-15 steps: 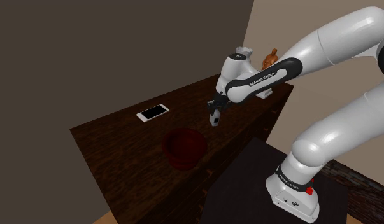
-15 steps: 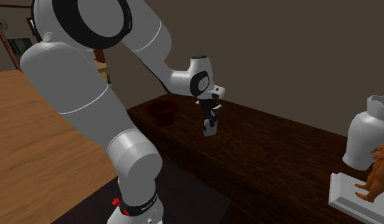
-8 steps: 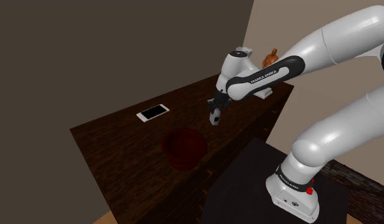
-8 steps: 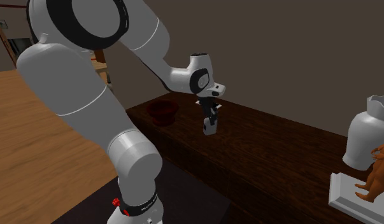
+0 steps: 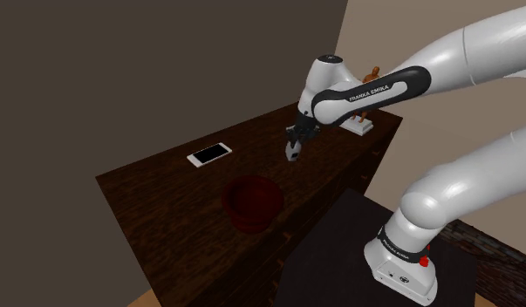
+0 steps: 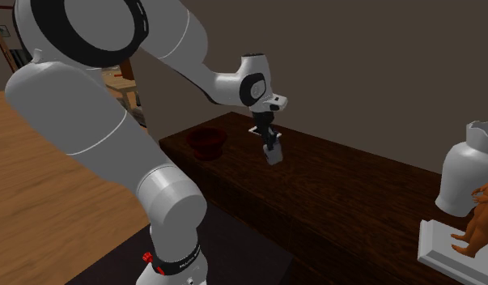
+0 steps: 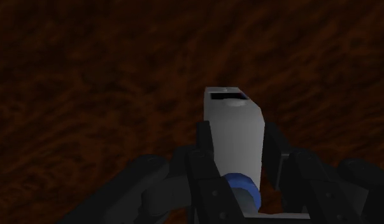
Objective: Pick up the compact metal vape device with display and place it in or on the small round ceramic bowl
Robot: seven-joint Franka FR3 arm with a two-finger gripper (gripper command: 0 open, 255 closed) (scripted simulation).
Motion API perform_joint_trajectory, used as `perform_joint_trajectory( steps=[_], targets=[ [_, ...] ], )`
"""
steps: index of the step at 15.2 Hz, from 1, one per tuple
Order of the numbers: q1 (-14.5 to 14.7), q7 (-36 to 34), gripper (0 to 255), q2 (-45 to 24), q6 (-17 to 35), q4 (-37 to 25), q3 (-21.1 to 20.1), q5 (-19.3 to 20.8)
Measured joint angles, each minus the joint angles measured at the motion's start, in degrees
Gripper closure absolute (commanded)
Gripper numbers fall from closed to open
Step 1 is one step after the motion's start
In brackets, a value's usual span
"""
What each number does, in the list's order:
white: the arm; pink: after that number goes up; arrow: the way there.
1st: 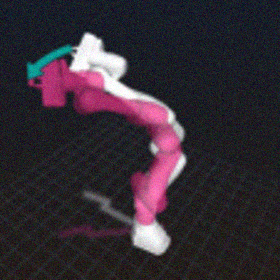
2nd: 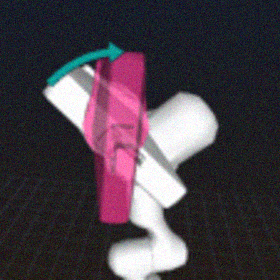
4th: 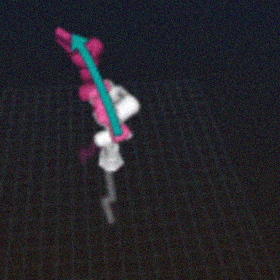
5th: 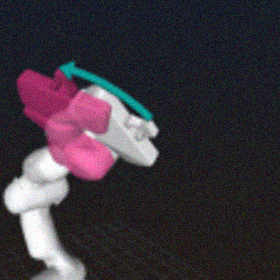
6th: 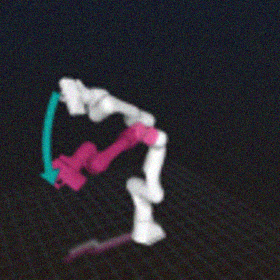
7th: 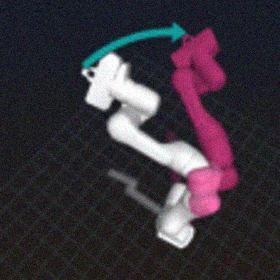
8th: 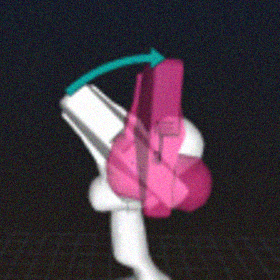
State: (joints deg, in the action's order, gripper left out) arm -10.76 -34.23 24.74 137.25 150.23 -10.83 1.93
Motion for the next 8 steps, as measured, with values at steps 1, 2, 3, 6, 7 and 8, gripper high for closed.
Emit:
perform_joint_trajectory(
  steps=[1,2,3,6,7,8],
  targets=[
    [0.0,0.2,255,0.3,-0.8,-0.6,0.1,-0.1],
    [0.0,0.4,255,0.6,-1.8,-1.2,0.2,-0.1],
    [0.1,0.4,255,1.0,-2.6,-1.6,0.3,-0.2],
    [0.2,1.0,255,2.5,-5.4,-2.9,0.7,-0.5],
    [0.3,1.1,255,2.8,-6.4,-3.6,0.7,-0.5],
    [0.3,1.2,255,3.2,-7.4,-4.3,0.8,-0.6]
  ],
)
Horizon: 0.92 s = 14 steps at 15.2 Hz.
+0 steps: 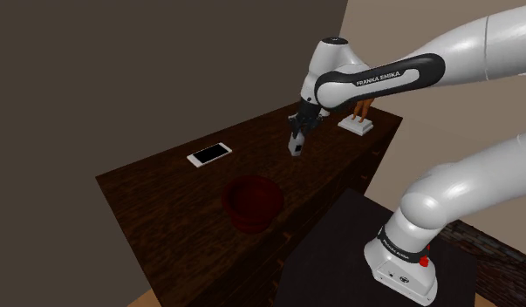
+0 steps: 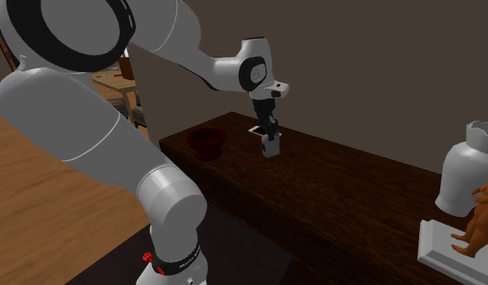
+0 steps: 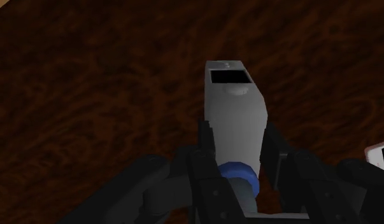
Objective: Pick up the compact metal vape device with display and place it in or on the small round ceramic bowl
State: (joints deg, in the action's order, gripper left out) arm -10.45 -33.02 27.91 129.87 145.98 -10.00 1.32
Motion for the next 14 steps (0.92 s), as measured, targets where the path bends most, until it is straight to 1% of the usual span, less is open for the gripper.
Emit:
perform_joint_trajectory(
  steps=[14],
  targets=[
    [0.1,1.1,255,2.6,-10.9,-8.4,0.7,-0.4]
  ],
)
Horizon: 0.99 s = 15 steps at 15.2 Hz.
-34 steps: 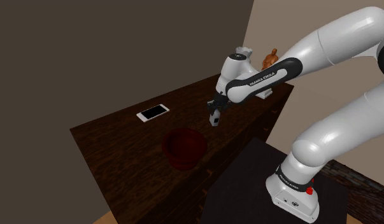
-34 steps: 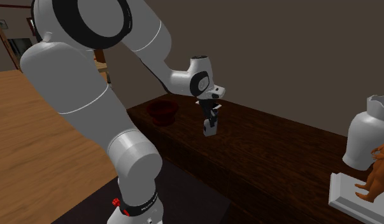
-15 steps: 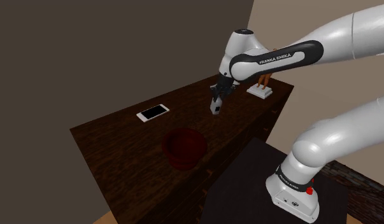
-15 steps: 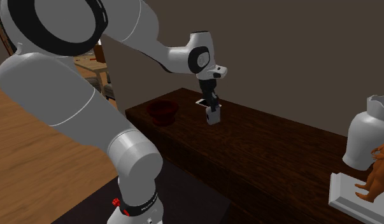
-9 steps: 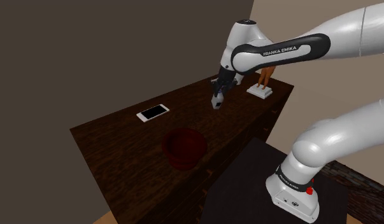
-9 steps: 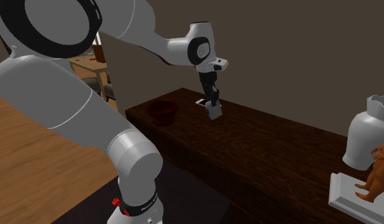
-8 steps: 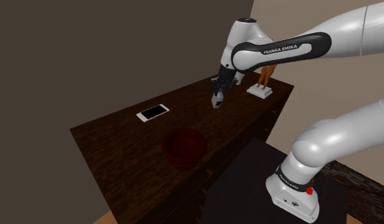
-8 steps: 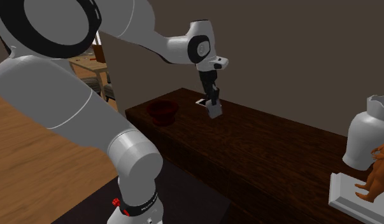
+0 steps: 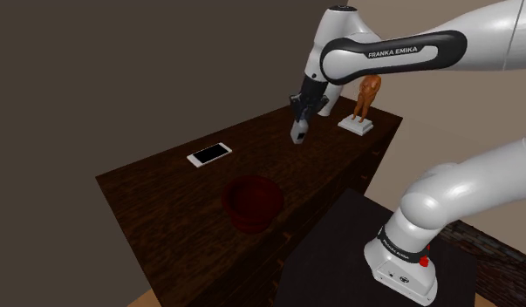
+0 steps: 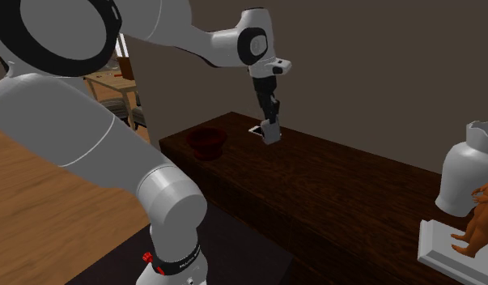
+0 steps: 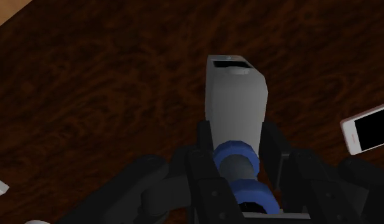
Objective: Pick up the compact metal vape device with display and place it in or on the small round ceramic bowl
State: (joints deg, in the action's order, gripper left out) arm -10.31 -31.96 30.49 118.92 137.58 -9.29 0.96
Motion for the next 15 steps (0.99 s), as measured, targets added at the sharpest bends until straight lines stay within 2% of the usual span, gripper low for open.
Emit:
perform_joint_trajectory(
  steps=[3,9,15],
  targets=[
    [1.1,-2.6,255,1.0,-1.1,0.0,-2.1,-0.8],
    [4.1,-10.9,255,1.7,-2.5,-0.4,-8.9,-3.0],
    [6.7,-19.9,255,0.1,-4.2,-3.5,-16.5,-4.7]
  ],
)
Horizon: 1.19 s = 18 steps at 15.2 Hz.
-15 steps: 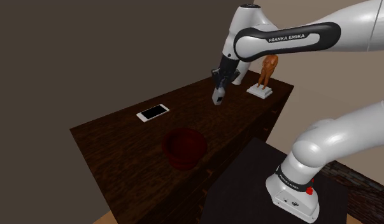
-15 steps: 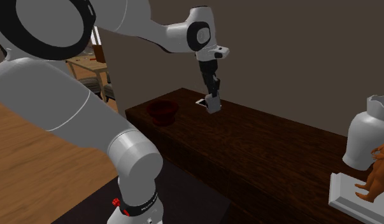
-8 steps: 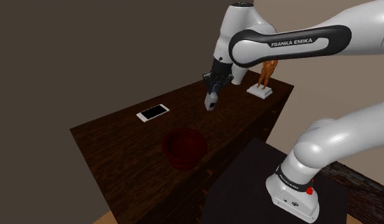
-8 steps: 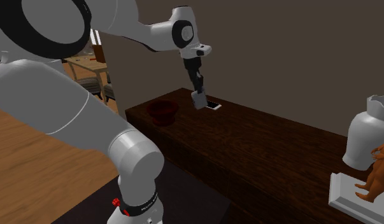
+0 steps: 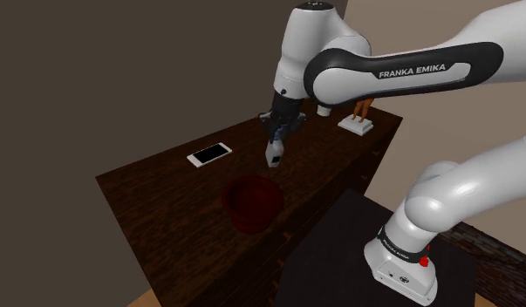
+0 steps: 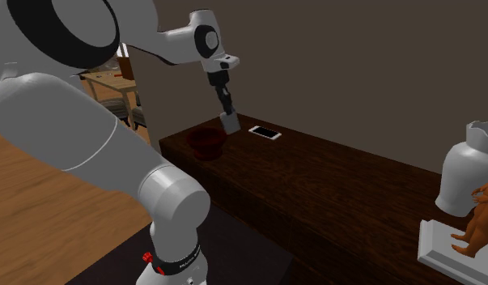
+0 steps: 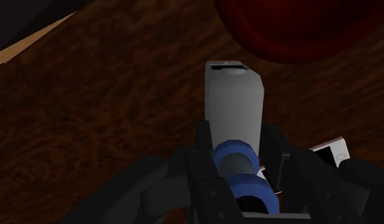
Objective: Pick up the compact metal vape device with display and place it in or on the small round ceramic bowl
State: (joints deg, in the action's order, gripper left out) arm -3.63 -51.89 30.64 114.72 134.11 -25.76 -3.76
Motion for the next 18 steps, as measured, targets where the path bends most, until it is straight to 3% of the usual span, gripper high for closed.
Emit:
perform_joint_trajectory(
  steps=[9,18],
  targets=[
    [1.2,-13.0,255,-6.2,-1.9,-7.7,-11.2,0.2],
    [1.3,-15.5,255,-7.8,4.5,-2.6,-13.6,0.5]
  ],
)
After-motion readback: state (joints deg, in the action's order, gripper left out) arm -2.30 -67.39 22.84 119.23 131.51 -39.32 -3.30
